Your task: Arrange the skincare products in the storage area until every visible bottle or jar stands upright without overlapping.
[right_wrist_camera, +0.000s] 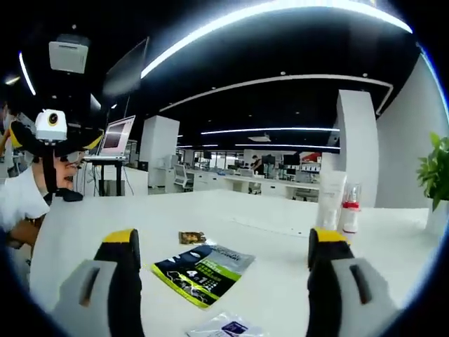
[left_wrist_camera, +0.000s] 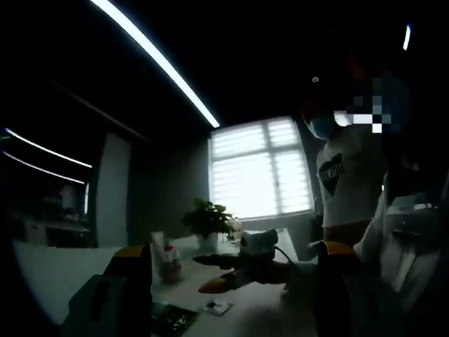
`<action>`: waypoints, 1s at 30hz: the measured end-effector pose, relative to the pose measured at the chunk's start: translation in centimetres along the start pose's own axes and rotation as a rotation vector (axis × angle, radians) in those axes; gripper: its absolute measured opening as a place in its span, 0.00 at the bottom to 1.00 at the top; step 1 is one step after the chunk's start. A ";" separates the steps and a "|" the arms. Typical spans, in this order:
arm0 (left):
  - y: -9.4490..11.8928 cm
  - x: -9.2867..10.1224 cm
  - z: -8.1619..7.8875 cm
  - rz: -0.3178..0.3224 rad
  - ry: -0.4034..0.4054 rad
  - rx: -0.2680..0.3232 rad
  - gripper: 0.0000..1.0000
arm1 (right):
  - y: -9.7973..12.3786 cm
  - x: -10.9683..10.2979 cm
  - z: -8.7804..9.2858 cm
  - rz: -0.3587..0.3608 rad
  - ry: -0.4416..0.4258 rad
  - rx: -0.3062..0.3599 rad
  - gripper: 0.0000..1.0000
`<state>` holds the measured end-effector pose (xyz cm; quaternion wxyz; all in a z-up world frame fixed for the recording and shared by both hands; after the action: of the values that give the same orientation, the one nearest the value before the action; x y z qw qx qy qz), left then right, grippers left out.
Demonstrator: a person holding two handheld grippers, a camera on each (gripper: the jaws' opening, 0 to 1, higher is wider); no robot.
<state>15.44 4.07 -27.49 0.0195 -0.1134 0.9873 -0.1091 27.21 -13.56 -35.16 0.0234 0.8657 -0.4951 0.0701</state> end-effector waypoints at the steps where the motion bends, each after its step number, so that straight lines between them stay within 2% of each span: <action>1: 0.0 0.0 0.0 -0.003 -0.001 0.000 1.00 | 0.1 -0.1 -0.1 -0.003 0.001 0.003 1.00; 8: 0.1 -0.2 0.2 -0.020 -0.010 -0.008 1.00 | 0.7 -0.7 -0.3 -0.022 0.004 0.003 1.00; 16: 0.6 -0.6 0.1 -0.043 -0.012 -0.009 1.00 | 1.8 -1.4 -0.6 -0.076 0.008 -0.023 1.00; 25: 1.2 -1.3 1.2 -0.093 0.002 -0.044 1.00 | 3.0 -1.7 -1.1 -0.091 -0.018 -0.018 1.00; 30: 1.7 -2.1 1.9 -0.121 0.002 -0.080 1.00 | 3.0 -1.2 -1.4 -0.098 -0.047 -0.010 1.00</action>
<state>17.20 5.78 -29.72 0.0072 -0.1736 0.9822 -0.0709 23.89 -13.96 -34.07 0.0197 0.8902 -0.4527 0.0461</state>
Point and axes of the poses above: the point that each gripper's makers call its tool centre point, and the gripper's own axes: y roughly backward along the fingers, x roughly to its right, z roughly out of its underside, the point moved 2 cm from there along y, roughly backward along the fingers
